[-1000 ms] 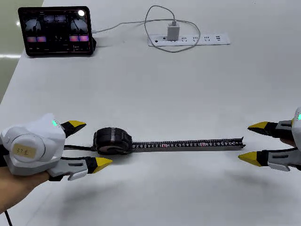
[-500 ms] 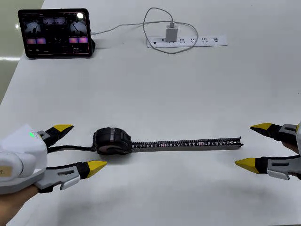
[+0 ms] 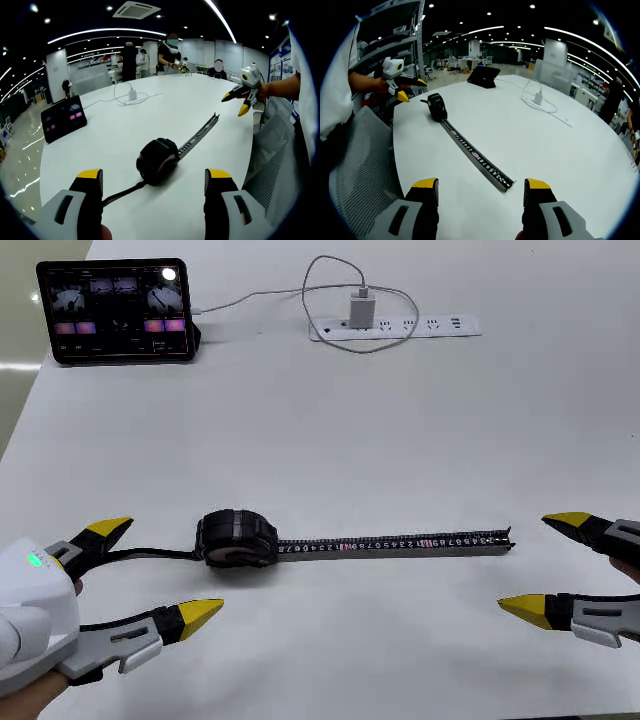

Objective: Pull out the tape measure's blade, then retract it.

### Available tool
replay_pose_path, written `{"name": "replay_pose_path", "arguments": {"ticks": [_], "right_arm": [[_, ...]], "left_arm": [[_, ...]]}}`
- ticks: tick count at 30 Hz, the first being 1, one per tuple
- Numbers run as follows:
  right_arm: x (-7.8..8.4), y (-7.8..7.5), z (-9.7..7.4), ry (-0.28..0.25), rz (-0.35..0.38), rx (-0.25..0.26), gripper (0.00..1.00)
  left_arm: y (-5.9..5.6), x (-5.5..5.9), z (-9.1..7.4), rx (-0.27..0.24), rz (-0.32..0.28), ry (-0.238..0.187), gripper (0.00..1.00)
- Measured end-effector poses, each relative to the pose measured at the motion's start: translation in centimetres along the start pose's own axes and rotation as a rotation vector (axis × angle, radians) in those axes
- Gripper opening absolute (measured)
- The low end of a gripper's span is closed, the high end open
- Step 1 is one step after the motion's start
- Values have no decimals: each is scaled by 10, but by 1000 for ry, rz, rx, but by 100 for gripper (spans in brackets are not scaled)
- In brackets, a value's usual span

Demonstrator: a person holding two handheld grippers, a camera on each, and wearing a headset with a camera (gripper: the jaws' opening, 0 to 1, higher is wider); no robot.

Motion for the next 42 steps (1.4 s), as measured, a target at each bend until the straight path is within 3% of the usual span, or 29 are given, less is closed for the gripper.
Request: {"name": "replay_pose_path", "arguments": {"ticks": [12,20,26,42], "right_arm": [[6,18,-5,-31,35,8,78],[11,22,-7,-35,34,18,85],[16,28,-7,-30,45,-8,88],[28,31,-18,-24,86,10,99]], "left_arm": [[-4,19,-8,7,-58,23,87],[-6,25,-15,2,-86,27,91],[-9,30,-17,-6,-125,30,92],[-19,33,-19,28,-130,40,99]]}}
Point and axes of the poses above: the centre of the closed fingertips' face, and the gripper's own axes: z roughly forward along the fingers, y roughly to its left, x roughly out of its underside, the point moved 5 cm from there along -z, roughly backward along the fingers, and after that the axes turned 4 degrees about -z, right-handed, at the moved point
